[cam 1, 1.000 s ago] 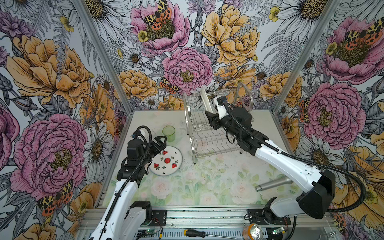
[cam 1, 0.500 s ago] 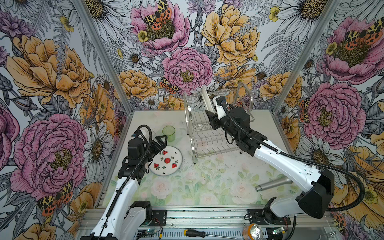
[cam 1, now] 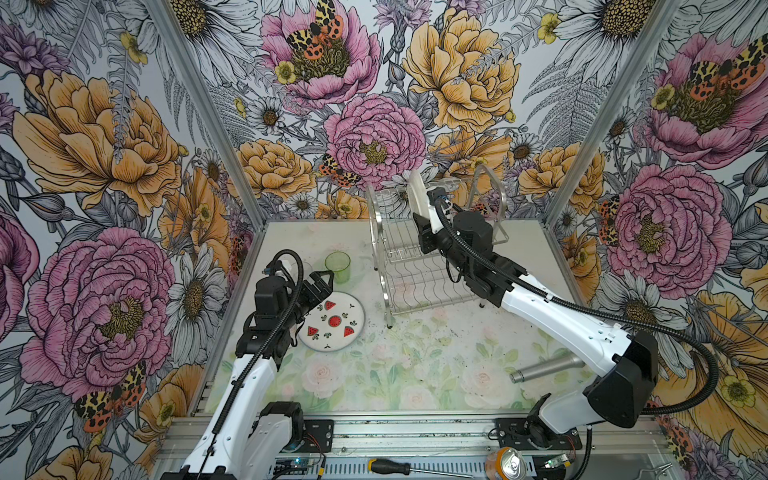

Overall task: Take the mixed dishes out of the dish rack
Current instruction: 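Close the right gripper on the rim of the sketch-print plate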

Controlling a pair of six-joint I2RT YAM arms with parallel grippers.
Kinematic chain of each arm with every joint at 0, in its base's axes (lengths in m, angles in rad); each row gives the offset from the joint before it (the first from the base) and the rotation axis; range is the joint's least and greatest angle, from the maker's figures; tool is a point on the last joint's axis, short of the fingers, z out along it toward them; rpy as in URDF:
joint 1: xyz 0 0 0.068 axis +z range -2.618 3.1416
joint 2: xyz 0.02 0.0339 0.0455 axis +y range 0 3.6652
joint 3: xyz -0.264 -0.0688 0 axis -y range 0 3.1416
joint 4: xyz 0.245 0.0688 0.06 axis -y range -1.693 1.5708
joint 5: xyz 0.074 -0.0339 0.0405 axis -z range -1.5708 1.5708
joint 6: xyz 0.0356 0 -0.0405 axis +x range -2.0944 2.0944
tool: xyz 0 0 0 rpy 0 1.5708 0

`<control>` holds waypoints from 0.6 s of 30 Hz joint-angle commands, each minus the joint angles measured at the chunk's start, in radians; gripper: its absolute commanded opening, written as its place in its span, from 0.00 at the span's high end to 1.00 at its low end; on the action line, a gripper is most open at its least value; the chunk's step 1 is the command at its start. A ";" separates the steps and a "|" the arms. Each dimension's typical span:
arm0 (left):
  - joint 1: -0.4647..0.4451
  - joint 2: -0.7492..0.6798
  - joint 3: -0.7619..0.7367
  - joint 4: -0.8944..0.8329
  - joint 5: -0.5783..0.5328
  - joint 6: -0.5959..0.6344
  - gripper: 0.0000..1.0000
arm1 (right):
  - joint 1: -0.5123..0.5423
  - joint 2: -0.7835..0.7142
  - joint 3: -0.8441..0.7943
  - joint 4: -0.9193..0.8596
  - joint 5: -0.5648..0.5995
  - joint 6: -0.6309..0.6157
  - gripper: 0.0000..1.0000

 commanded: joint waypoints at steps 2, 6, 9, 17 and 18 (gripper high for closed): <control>0.007 -0.011 -0.002 0.008 0.018 -0.001 0.01 | -0.008 0.009 0.040 0.022 0.033 -0.013 0.71; 0.009 -0.019 -0.003 0.007 0.014 -0.004 0.01 | -0.008 -0.001 0.040 0.027 0.024 -0.014 0.76; 0.008 -0.022 -0.005 0.006 0.011 -0.006 0.01 | -0.008 -0.005 0.040 0.031 0.012 -0.016 0.81; 0.010 -0.027 -0.011 -0.003 0.008 -0.011 0.01 | -0.007 -0.009 0.045 0.051 -0.028 -0.031 0.97; 0.010 -0.028 -0.012 -0.003 0.008 -0.011 0.01 | -0.008 -0.010 0.048 0.053 -0.031 -0.034 0.99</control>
